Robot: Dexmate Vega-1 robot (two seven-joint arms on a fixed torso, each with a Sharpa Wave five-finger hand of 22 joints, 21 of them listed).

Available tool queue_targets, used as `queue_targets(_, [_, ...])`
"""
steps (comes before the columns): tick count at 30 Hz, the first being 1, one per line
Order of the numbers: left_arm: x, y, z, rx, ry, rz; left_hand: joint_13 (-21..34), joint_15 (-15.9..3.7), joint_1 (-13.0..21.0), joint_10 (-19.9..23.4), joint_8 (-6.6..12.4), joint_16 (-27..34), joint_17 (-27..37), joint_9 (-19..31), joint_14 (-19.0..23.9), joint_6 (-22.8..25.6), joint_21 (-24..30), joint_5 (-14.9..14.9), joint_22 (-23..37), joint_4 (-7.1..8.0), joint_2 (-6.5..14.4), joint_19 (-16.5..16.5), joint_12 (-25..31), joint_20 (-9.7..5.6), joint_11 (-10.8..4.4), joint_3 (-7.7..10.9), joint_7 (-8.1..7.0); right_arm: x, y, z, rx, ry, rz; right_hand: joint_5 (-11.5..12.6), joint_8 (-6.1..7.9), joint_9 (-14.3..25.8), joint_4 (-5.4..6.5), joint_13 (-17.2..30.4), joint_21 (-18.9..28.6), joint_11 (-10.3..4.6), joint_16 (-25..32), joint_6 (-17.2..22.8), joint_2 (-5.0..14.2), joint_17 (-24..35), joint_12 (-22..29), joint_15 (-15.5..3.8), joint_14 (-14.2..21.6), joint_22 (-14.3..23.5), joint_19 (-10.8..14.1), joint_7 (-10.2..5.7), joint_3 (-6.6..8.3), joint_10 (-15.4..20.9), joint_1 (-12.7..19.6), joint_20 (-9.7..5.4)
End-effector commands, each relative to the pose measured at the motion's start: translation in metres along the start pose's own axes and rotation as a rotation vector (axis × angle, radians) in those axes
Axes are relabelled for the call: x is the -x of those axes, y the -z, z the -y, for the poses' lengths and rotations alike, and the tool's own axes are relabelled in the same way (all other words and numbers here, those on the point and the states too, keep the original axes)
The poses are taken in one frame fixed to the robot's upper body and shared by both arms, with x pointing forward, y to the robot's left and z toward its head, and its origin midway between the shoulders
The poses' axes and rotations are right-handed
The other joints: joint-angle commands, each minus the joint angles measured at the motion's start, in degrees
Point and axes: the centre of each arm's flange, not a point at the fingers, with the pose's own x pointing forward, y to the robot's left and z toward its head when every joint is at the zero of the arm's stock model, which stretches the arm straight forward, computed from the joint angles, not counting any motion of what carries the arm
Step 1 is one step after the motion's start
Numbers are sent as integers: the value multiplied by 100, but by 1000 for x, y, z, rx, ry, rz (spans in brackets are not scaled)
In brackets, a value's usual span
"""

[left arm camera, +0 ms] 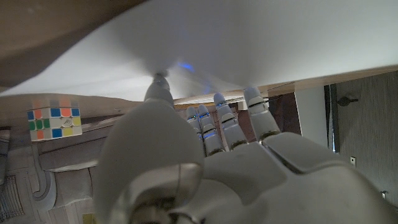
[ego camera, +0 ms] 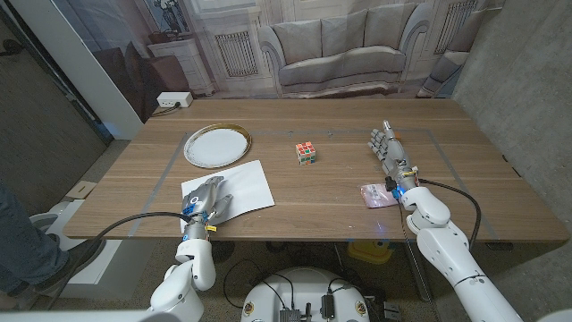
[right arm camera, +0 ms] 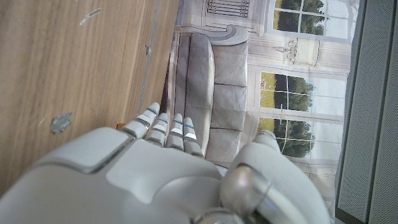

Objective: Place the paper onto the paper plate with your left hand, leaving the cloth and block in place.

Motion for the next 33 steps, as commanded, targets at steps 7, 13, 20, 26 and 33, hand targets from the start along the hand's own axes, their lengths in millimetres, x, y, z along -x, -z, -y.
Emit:
queue_targets(7, [-5,1,5,38,-4,26,24,-400,336,313,101,95,24,36,377,327,86,-53,23,-93,24,408,100,-157,-19,189,37,-1,2,-3,-5,6,-9,-9,30,21,17,28,-12,-7,-13,32,43,24,42,-17,43,28,14,-45,-47,43,18,22])
queue_targets(13, [-9,1,7,67,0,39,41,-414,570,634,173,161,42,54,721,600,162,-101,25,-113,47,797,173,-341,40,330,54,-1,1,-3,-3,7,-10,-10,31,21,16,28,-13,0,-12,34,44,24,39,-16,44,28,13,-46,-50,37,18,24])
queue_targets(20, [-14,1,7,92,4,50,109,-633,951,1338,375,314,57,103,1643,1320,246,-203,40,-86,73,1352,328,-841,169,622,89,-2,1,-4,-3,8,-13,-11,32,21,15,28,-14,-9,-12,36,46,24,40,-17,43,29,13,-48,-53,37,18,24])
queue_targets(26, [-16,0,5,105,0,63,235,-885,1127,2012,543,403,46,141,2483,1951,419,-273,60,-20,70,1915,509,-1229,114,848,95,-2,1,-5,-5,7,-11,-11,32,21,14,29,-16,-5,-11,36,47,24,42,-12,45,29,11,-44,-56,42,19,27])
queue_targets(33, [-17,-1,-1,106,-1,62,274,-900,1118,2088,574,390,44,149,2632,2087,470,-293,56,20,58,2061,514,-1266,95,889,89,-2,0,-6,-3,9,-5,-12,31,21,14,29,-17,-4,-11,35,49,24,41,-16,44,29,11,-48,-59,38,18,28])
